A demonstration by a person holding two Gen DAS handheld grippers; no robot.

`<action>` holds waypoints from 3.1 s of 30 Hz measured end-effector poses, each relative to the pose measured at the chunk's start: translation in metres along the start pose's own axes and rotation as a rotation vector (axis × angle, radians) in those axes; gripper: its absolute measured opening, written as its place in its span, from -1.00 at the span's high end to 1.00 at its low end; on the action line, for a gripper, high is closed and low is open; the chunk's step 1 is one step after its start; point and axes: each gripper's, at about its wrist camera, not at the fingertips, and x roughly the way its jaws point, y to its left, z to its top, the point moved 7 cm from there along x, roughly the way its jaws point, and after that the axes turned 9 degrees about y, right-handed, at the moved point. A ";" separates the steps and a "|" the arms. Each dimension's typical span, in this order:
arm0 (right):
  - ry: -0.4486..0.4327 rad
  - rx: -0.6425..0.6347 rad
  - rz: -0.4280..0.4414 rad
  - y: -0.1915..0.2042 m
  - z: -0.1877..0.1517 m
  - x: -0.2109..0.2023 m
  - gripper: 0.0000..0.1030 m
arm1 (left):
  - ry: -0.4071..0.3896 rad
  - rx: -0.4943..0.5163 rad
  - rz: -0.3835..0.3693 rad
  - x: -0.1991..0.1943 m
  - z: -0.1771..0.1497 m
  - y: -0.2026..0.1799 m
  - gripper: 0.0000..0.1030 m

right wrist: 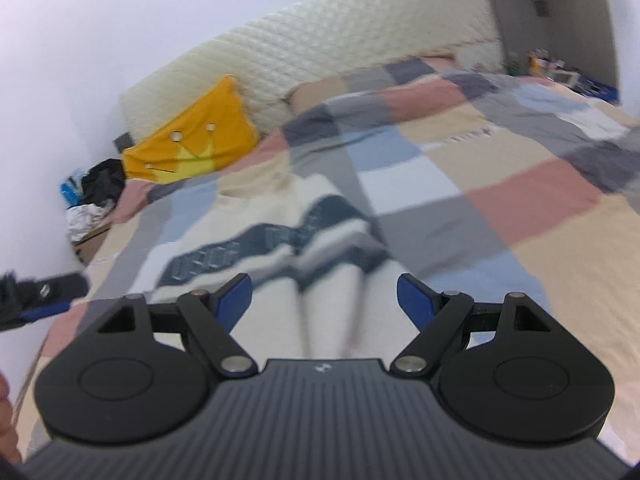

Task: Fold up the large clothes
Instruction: 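Lay the sweater flat on the bed and open both grippers, then grasp a sleeve with the right gripper and pull it outward from the body, then release the sleeve with the right gripper and lift it away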

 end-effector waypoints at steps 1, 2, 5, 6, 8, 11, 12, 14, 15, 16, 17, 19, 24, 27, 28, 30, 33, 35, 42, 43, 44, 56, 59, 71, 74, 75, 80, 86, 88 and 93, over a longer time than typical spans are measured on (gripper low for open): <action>0.004 0.014 -0.004 -0.009 -0.004 0.000 -0.58 | 0.005 0.011 -0.002 0.002 -0.009 -0.005 -0.67; 0.009 0.030 -0.011 -0.017 -0.008 0.001 -0.58 | 0.007 0.018 -0.010 0.005 -0.017 -0.010 -0.67; 0.058 0.131 -0.041 -0.044 -0.020 0.014 -0.58 | 0.027 0.012 -0.038 0.024 -0.036 -0.012 -0.67; 0.070 0.169 -0.048 -0.051 -0.023 0.017 -0.57 | 0.043 0.006 -0.044 0.035 -0.042 -0.010 -0.67; 0.084 0.230 -0.100 -0.065 -0.027 0.026 -0.58 | 0.067 -0.005 -0.044 0.055 -0.052 -0.001 -0.67; 0.122 0.308 -0.122 -0.080 -0.035 0.040 -0.57 | 0.108 -0.028 -0.037 0.079 -0.066 0.012 -0.65; 0.134 0.331 -0.131 -0.085 -0.038 0.045 -0.57 | 0.112 -0.026 -0.032 0.087 -0.066 0.017 -0.64; 0.135 0.358 -0.190 -0.095 -0.042 0.051 -0.56 | 0.115 -0.015 -0.025 0.097 -0.067 0.023 -0.53; 0.133 0.368 -0.214 -0.100 -0.043 0.053 -0.56 | 0.120 -0.009 -0.020 0.101 -0.066 0.026 -0.49; 0.130 0.388 -0.225 -0.103 -0.044 0.055 -0.56 | 0.119 -0.008 -0.018 0.103 -0.066 0.029 -0.46; 0.126 0.409 -0.231 -0.109 -0.046 0.056 -0.56 | 0.120 -0.010 -0.019 0.106 -0.066 0.031 -0.44; 0.124 0.444 -0.264 -0.118 -0.048 0.059 -0.56 | 0.137 -0.032 -0.031 0.112 -0.068 0.037 -0.38; 0.194 0.488 -0.272 -0.125 -0.060 0.072 -0.56 | 0.196 -0.055 -0.021 0.128 -0.077 0.043 -0.25; 0.241 0.486 -0.252 -0.121 -0.065 0.081 -0.59 | 0.216 -0.052 -0.004 0.131 -0.080 0.043 -0.23; 0.253 0.483 -0.244 -0.119 -0.067 0.083 -0.60 | 0.218 -0.055 -0.001 0.132 -0.080 0.044 -0.21; 0.270 0.482 -0.232 -0.115 -0.070 0.084 -0.52 | 0.217 -0.064 -0.003 0.131 -0.080 0.045 -0.20; 0.289 0.441 -0.226 -0.108 -0.073 0.084 -0.22 | 0.209 -0.081 -0.010 0.131 -0.081 0.047 -0.19; 0.301 0.413 -0.203 -0.101 -0.074 0.084 0.37 | 0.203 -0.088 -0.011 0.130 -0.080 0.047 -0.19; 0.224 0.246 -0.205 -0.080 -0.039 0.060 0.68 | 0.171 -0.138 -0.049 0.124 -0.077 0.052 -0.19; 0.197 0.204 -0.216 -0.078 -0.025 0.054 0.69 | 0.164 -0.156 -0.063 0.121 -0.076 0.054 -0.19; 0.171 0.169 -0.231 -0.078 -0.010 0.049 0.69 | 0.160 -0.164 -0.071 0.119 -0.076 0.054 -0.19; -0.101 -0.109 -0.618 -0.146 0.207 0.021 0.71 | 0.082 -0.151 -0.155 0.101 -0.065 0.040 -0.19; -0.122 0.000 -0.656 -0.185 0.245 0.023 0.71 | 0.088 -0.139 -0.198 0.100 -0.067 0.036 -0.19; -0.023 0.074 -0.781 -0.304 0.207 0.112 0.70 | 0.159 -0.111 -0.225 0.119 -0.073 0.021 -0.19; 0.032 0.138 -0.759 -0.330 0.171 0.133 0.70 | 0.164 -0.090 -0.232 0.120 -0.072 0.015 -0.19; 0.047 0.159 -0.747 -0.337 0.161 0.140 0.70 | 0.161 -0.083 -0.240 0.119 -0.072 0.012 -0.19; 0.033 0.136 -0.729 -0.337 0.132 0.146 0.62 | 0.164 -0.056 -0.256 0.118 -0.073 0.007 -0.19; 0.027 0.176 -0.658 -0.331 0.135 0.132 0.22 | 0.167 -0.063 -0.264 0.118 -0.073 -0.003 -0.19; 0.006 0.215 -0.592 -0.324 0.135 0.123 -0.16 | 0.165 -0.080 -0.289 0.114 -0.073 -0.004 -0.19; 0.015 0.212 -0.562 -0.281 0.136 0.099 -0.55 | 0.141 -0.052 -0.284 0.099 -0.073 -0.012 -0.19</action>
